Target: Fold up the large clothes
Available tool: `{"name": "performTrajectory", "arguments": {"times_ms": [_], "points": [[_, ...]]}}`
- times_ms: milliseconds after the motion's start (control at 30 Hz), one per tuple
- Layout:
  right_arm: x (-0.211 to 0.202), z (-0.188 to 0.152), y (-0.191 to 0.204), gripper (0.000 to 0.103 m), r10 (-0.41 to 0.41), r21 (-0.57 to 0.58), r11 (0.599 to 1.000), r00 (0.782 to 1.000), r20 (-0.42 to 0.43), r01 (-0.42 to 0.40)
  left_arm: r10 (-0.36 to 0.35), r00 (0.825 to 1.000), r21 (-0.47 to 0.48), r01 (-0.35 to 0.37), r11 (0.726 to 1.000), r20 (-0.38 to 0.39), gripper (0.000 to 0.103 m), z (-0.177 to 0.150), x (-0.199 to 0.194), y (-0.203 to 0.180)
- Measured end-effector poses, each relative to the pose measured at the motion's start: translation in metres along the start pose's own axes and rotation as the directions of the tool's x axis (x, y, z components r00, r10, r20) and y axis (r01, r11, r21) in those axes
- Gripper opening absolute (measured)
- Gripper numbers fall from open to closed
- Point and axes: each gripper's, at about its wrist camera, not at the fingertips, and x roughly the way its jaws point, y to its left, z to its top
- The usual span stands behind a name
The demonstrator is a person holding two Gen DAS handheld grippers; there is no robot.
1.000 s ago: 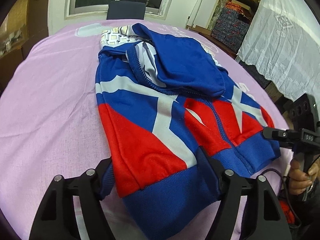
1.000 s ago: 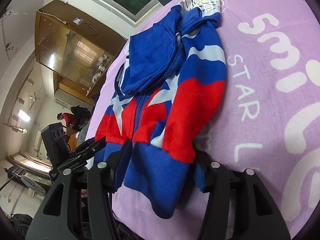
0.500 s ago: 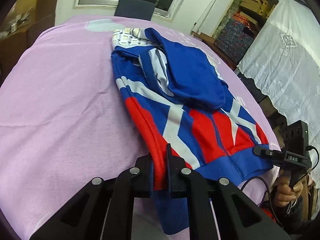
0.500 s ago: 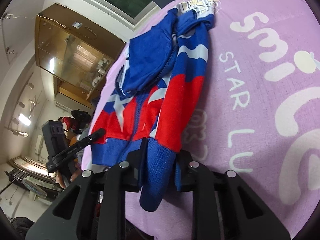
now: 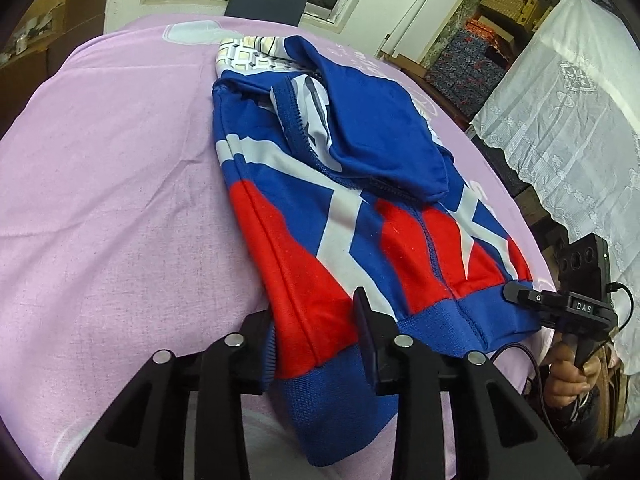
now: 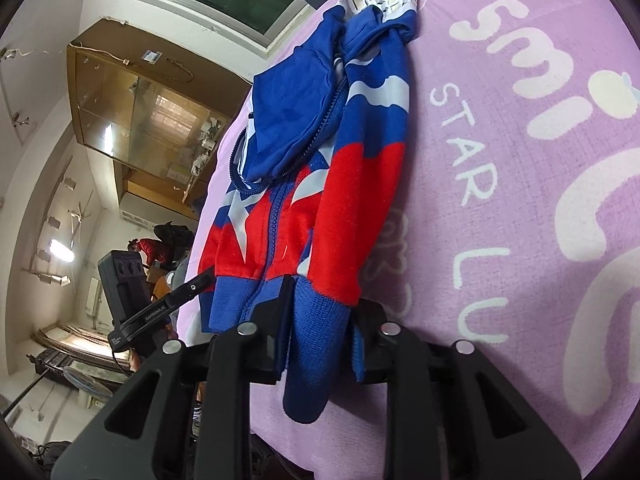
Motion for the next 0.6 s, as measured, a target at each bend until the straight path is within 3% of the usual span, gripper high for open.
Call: {"name": "performTrajectory", "arguments": {"times_ms": [33,200,600], "points": [[-0.001,0.000,0.001,0.023,-0.002,-0.002,1.000,1.000,0.003,0.002,0.019,1.000,0.002,-0.019,1.000,0.003,0.012,0.001,0.000,0.001],[-0.008,0.001,0.009,0.021,0.019,-0.015,1.000,1.000,0.022,-0.019,-0.003,0.999,-0.012,0.003,1.000,0.039,0.011,0.008,-0.017,0.007],[-0.024,0.046,0.049,0.020,0.095,-0.117,0.990,0.991,0.092,-0.084,0.042,0.986,0.054,-0.051,0.997,0.161,0.011,0.066,-0.050,-0.016]]}}
